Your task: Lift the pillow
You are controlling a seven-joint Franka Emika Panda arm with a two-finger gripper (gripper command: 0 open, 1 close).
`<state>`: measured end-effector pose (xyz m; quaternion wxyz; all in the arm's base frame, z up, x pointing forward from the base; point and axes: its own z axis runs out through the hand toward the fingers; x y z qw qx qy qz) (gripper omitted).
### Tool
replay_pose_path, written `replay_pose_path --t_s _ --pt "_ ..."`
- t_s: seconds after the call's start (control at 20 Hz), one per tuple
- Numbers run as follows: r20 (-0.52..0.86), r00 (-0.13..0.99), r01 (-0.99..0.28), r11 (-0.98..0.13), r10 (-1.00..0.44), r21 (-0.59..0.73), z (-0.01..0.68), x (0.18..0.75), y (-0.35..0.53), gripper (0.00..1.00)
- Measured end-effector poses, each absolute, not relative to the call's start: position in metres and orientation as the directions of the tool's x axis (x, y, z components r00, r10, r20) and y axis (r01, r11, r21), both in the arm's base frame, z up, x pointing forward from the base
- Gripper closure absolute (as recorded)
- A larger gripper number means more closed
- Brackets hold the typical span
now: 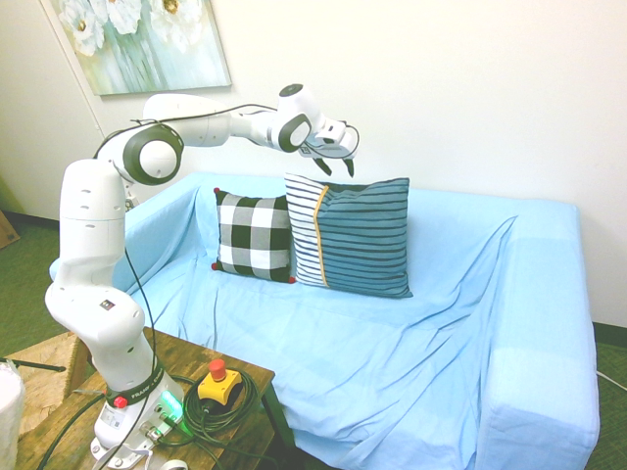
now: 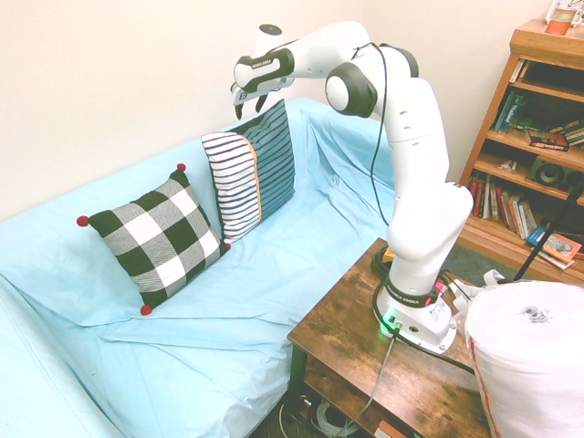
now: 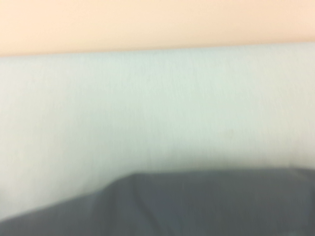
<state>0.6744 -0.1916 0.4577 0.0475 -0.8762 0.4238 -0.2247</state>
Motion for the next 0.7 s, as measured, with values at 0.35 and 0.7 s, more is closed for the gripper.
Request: replay_pose_path --t_s 0.35,0.7 --pt "0.127 0.650 -0.742 -0.662 -0.749 -0.107 0.353 0.593 -0.156 0.00" --pt "0.111 0.689 -0.717 -0.696 -0.717 -0.041 0.329 0.513 -0.055 0.00"
